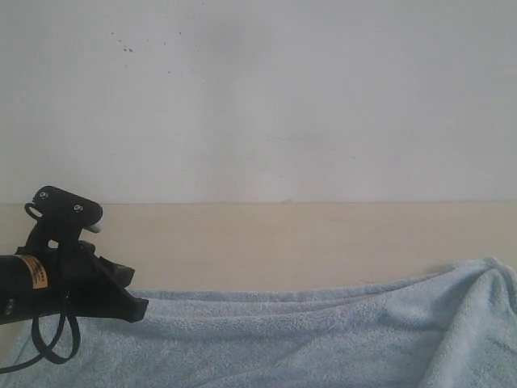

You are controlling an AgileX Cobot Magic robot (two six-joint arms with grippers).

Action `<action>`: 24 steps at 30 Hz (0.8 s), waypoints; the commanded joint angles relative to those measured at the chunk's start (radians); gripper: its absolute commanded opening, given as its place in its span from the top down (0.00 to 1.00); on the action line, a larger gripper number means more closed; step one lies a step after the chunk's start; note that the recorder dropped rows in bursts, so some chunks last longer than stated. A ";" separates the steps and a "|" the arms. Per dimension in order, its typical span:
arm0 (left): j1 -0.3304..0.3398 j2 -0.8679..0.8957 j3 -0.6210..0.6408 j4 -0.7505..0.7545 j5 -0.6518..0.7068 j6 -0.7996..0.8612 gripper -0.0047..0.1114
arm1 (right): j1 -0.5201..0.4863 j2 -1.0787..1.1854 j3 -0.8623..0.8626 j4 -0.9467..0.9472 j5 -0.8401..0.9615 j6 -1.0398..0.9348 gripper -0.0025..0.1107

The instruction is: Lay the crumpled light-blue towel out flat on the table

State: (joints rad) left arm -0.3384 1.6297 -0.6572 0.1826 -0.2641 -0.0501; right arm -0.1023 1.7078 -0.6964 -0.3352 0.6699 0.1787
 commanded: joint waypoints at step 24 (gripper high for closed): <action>0.003 -0.001 -0.004 0.001 0.000 0.024 0.93 | -0.006 -0.006 0.093 -0.330 0.199 0.377 0.97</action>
State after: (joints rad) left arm -0.3384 1.6297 -0.6572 0.1826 -0.2624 -0.0339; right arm -0.1023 1.7088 -0.5954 -0.6427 0.8902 0.5144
